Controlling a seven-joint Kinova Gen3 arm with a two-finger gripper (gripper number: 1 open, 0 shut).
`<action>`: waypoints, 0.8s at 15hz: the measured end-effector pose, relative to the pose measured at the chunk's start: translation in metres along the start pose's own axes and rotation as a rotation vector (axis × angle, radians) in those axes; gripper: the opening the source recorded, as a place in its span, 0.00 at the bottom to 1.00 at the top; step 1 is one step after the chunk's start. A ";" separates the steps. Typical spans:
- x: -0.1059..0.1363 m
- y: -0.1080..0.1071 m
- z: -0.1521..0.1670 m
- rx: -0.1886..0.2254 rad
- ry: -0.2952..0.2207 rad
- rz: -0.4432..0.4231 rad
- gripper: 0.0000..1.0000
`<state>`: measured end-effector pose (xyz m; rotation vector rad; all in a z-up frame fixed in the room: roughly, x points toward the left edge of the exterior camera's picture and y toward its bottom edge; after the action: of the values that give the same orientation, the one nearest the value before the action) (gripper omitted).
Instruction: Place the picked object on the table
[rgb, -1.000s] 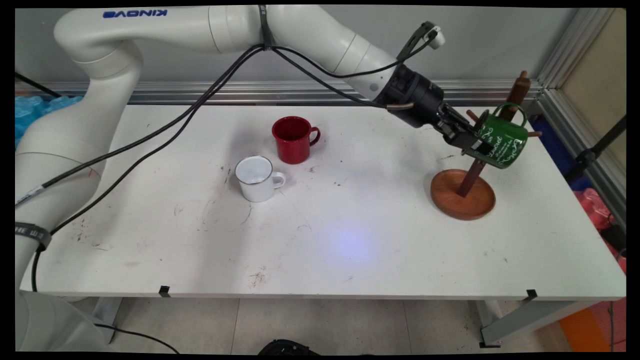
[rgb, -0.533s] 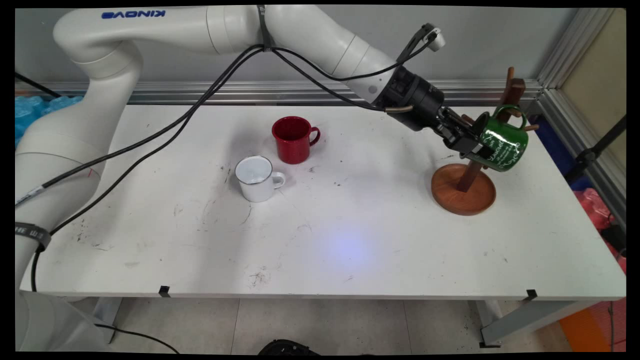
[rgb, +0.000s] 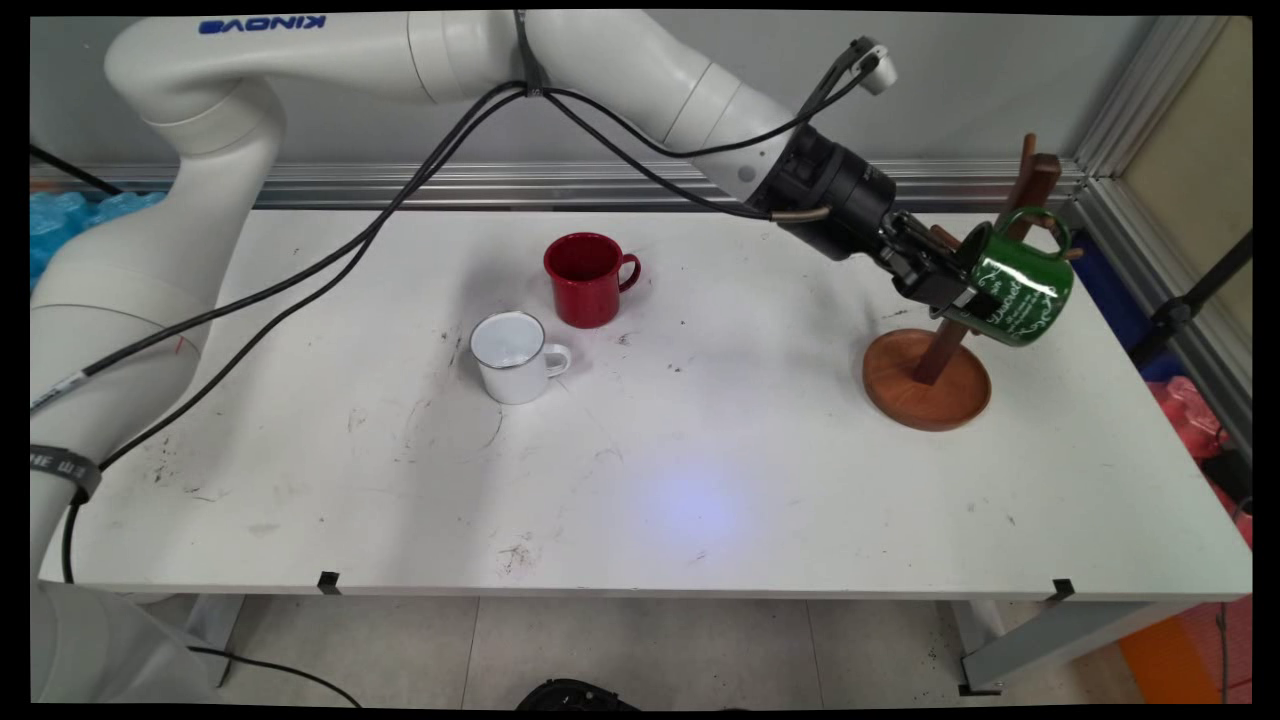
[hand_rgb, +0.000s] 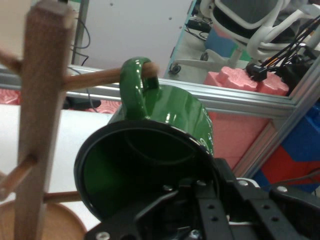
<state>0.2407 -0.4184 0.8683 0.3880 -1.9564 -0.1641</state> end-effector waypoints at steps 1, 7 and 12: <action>0.002 0.002 -0.001 -0.004 0.000 0.005 0.00; 0.010 0.022 -0.007 -0.028 -0.011 0.028 0.00; 0.015 0.038 -0.016 -0.031 -0.026 0.041 0.00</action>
<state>0.2421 -0.3868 0.8988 0.3267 -1.9832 -0.1733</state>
